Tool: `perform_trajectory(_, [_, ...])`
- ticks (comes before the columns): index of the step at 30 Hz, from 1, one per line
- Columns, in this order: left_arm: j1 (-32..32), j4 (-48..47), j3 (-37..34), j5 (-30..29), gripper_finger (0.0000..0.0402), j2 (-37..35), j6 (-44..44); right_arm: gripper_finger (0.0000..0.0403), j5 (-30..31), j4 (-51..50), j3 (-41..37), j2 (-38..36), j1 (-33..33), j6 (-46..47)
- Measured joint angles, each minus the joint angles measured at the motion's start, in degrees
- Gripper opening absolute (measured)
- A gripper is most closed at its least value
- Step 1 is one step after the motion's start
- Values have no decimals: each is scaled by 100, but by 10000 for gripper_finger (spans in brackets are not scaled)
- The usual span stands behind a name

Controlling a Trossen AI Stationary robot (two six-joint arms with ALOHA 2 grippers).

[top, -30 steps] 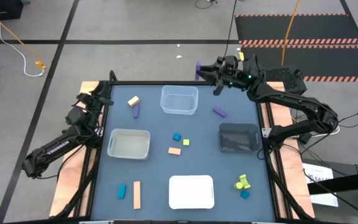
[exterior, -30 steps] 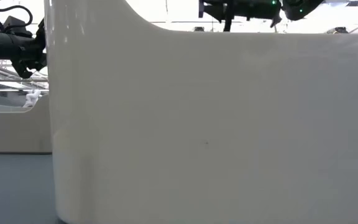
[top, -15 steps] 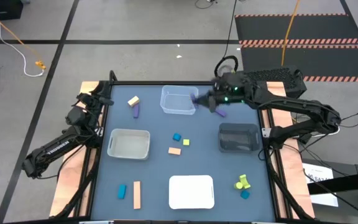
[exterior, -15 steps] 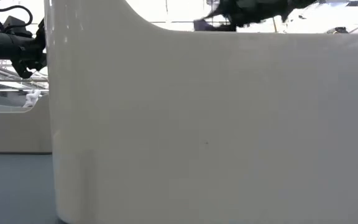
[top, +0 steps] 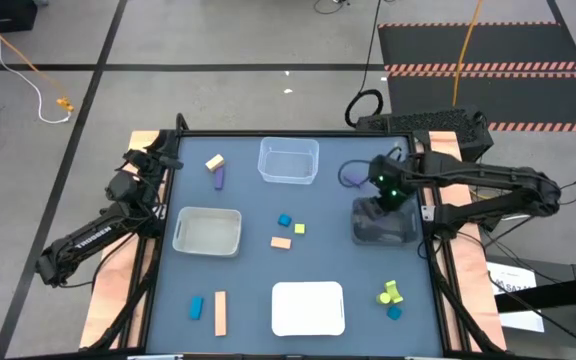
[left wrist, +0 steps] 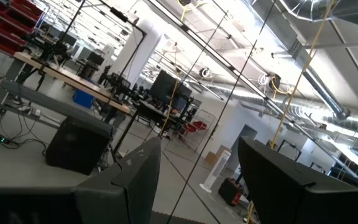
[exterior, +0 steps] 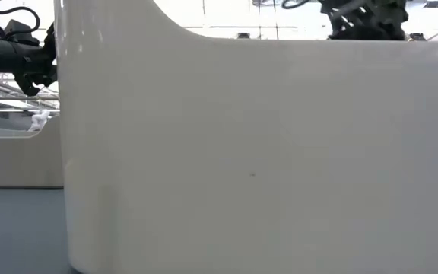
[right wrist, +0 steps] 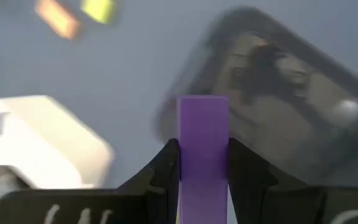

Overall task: Sort & place blocks by color
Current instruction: Put the violet block into the black bin, then put the green block into the white bin

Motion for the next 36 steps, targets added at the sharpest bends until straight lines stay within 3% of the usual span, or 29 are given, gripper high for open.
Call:
perform_trajectory(4, [-1,1,0,-1,216,0,1,83,466,-207,0,89,97,2])
perform_trajectory(14, [0,1,2,1,216,0,-1,145,775,-146,0,297,225,154])
perform_trajectory(19, [-2,0,0,1,216,0,0,150,702,-103,-2,338,344,171])
perform_trajectory(23, [-2,1,2,1,216,2,-1,151,-23,410,-2,313,654,485])
perform_trajectory(30, [-1,0,0,0,216,2,0,152,-387,1890,-2,416,1859,1948])
perform_trajectory(36, [-1,1,1,1,216,2,1,152,-495,1995,-2,675,3154,4009])
